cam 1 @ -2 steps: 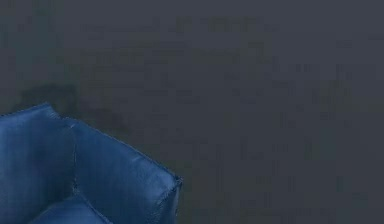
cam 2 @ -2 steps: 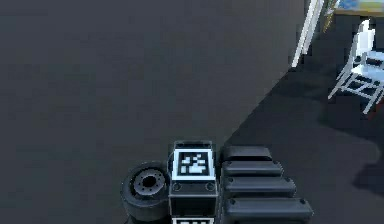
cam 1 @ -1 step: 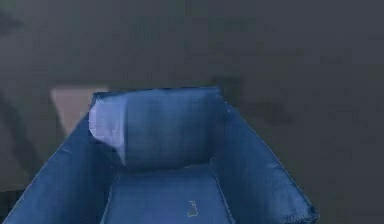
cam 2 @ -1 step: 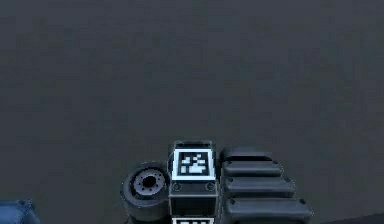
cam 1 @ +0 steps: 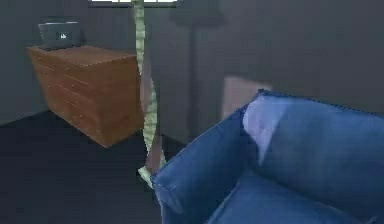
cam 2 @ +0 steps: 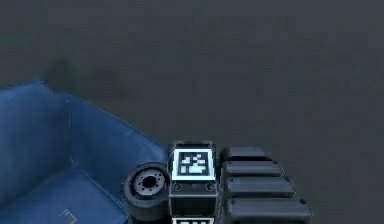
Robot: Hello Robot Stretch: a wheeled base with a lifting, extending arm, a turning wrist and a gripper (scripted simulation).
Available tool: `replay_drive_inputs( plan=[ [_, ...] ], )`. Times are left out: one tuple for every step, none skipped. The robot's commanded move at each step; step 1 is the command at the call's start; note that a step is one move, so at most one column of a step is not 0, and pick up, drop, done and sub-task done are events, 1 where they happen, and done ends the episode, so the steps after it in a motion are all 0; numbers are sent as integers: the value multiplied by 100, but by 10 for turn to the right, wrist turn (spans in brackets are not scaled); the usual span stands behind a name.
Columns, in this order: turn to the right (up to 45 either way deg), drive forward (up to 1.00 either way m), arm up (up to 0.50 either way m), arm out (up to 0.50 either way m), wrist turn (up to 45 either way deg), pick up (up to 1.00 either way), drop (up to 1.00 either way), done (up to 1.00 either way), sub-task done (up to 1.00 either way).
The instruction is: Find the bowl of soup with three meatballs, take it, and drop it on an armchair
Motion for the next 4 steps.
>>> replay_drive_inputs(
  plan=[
    [-330, 0, 0, 0, 0, 0, 0, 0, 0],
    [0, 70, 0, 0, 0, 0, 0, 0, 0],
    [-150, 0, 0, 0, 0, 0, 0, 0, 0],
    [0, 5, 0, 0, 0, 0, 0, 0, 0]
  ],
)
